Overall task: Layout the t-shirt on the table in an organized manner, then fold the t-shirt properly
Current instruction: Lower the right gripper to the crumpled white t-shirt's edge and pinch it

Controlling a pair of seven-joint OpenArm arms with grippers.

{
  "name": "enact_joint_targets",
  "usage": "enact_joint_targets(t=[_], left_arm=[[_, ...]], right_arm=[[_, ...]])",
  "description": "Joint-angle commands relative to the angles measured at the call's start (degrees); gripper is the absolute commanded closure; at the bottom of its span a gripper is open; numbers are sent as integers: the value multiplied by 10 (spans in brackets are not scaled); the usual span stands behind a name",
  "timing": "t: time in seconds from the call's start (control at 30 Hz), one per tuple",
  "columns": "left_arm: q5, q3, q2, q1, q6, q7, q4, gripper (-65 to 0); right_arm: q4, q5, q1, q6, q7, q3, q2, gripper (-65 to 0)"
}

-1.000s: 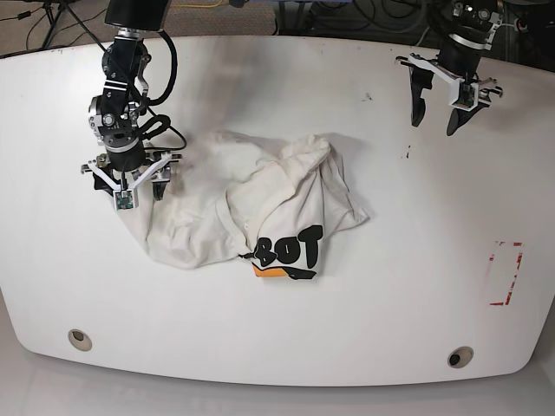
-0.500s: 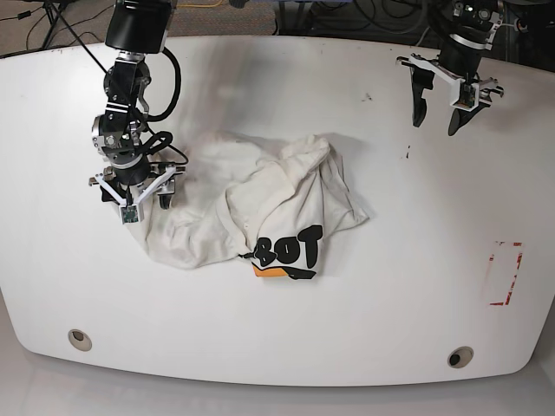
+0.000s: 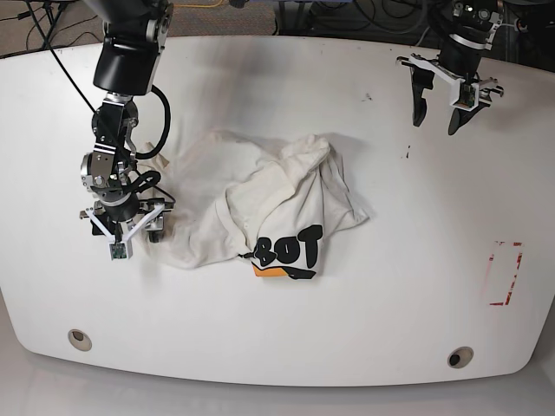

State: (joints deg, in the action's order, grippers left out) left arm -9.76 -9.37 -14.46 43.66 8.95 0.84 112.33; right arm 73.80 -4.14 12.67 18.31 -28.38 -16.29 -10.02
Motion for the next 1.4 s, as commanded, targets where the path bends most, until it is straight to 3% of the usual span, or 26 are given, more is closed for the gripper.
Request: enact_joint_targets(t=[0.0, 0.47, 1.07, 1.17, 1.37], left_arm=[[-3, -2, -3, 3, -3, -12, 9, -353], [-3, -2, -3, 5, -3, -12, 9, -353], [-3, -2, -3, 4, -3, -12, 9, -353], [-3, -2, -3, 4, -3, -11, 9, -353], [-6, -1, -2, -11, -3, 39, 10, -356]], right_arm=[[-15, 6, 30, 0, 31, -2, -6, -403], [-180, 6, 101, 0, 112, -2, -19, -403], [-198, 6, 87, 0, 114, 2, 6, -392], [-198, 6, 86, 0, 114, 2, 6, -314], [-196, 6, 85, 1, 113, 2, 6, -16]])
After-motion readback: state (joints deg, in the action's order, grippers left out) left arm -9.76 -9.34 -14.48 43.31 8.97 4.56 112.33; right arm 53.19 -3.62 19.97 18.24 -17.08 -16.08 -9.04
